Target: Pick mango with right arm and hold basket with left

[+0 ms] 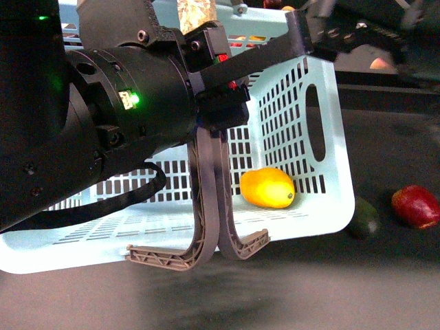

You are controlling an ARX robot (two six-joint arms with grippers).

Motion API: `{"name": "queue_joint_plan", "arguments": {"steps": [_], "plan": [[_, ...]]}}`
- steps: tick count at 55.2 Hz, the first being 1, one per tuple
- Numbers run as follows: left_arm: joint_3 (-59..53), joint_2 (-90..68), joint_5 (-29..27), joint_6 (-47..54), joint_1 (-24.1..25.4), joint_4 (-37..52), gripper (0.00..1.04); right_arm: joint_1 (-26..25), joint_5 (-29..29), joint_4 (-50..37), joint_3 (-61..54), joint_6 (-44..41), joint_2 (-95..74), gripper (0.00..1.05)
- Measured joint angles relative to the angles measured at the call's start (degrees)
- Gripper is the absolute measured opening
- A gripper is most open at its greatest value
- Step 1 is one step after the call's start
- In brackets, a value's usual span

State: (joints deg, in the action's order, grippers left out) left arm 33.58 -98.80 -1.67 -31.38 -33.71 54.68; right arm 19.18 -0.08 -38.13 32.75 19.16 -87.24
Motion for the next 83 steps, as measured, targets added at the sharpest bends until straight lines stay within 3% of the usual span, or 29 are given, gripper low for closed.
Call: {"name": "queue_joint_plan", "arguments": {"steps": [14, 26, 36, 50, 55, 58, 61, 65, 78, 83], "plan": [[0.0, 0.0, 0.0, 0.1, 0.1, 0.0, 0.06, -6.5, 4.2, 5.5, -14.2, -4.1, 18.7, 0.97], [0.0, 0.0, 0.2, 0.1, 0.0, 0.0, 0.06, -12.0, 5.0, 19.0, -20.9, -4.2, 37.6, 0.97], [0.0, 0.0, 0.2, 0.1, 0.0, 0.0, 0.06, -11.1, 9.4, 35.5, -24.4, -2.8, 54.4, 0.97], [0.0, 0.0, 0.0, 0.1, 0.0, 0.0, 0.06, -10.7, 9.5, 35.8, -24.9, -3.0, 56.3, 0.96], [0.0, 0.0, 0.0, 0.1, 0.0, 0.0, 0.06, -11.9, 7.0, 17.1, -31.6, -10.1, 57.2, 0.80], [0.0, 0.0, 0.1, 0.1, 0.0, 0.0, 0.06, -13.1, 5.3, 12.4, -32.5, -14.3, 59.0, 0.69], [0.0, 0.0, 0.1, 0.0, 0.0, 0.0, 0.06, -16.2, 1.2, 12.4, -32.5, -16.1, 61.2, 0.61], [0.0, 0.0, 0.1, 0.1, 0.0, 0.0, 0.06, -18.5, 0.6, 14.2, -32.5, -17.4, 63.6, 0.48], [0.0, 0.0, 0.1, 0.1, 0.0, 0.0, 0.06, -19.0, 0.2, 19.9, -32.5, -18.8, 69.2, 0.07], [0.0, 0.0, 0.0, 0.1, 0.0, 0.0, 0.06, -19.0, 0.2, 21.5, -32.5, -18.9, 70.8, 0.02]]}}
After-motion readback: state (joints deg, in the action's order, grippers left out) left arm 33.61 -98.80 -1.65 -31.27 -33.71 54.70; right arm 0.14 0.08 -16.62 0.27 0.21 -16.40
